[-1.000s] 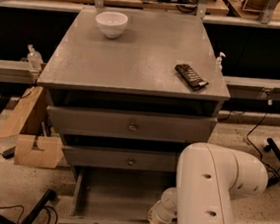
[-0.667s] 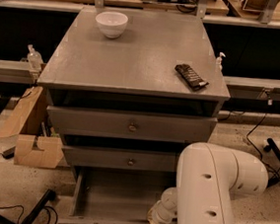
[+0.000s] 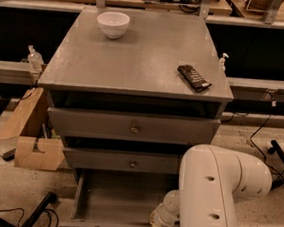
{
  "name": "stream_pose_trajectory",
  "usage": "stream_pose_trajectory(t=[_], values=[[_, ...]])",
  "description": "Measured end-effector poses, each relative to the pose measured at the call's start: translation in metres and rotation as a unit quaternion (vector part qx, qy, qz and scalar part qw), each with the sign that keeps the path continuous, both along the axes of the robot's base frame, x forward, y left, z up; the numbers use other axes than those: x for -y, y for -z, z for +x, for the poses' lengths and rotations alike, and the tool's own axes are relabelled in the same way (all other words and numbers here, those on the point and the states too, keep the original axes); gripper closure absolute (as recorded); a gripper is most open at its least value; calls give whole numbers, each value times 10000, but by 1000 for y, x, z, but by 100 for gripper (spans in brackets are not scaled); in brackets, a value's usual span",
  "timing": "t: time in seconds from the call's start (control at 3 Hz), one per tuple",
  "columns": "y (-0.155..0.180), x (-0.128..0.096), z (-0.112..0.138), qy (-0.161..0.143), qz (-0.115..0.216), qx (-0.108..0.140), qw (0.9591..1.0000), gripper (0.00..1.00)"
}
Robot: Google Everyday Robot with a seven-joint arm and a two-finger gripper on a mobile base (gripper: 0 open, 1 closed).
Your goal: Open bottom drawer
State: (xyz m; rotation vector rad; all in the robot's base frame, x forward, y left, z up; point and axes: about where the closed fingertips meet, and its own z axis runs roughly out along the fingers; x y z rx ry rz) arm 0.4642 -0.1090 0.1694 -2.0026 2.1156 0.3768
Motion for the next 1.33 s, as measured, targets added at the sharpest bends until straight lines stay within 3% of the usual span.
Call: stream_pose_trajectory(t=[0.67, 1.0, 1.33], values=[[0, 0, 0, 0, 0, 0, 10000, 16], [0, -3, 12, 0, 0, -1, 10000, 0], [0, -3, 12, 0, 0, -1, 10000, 0]])
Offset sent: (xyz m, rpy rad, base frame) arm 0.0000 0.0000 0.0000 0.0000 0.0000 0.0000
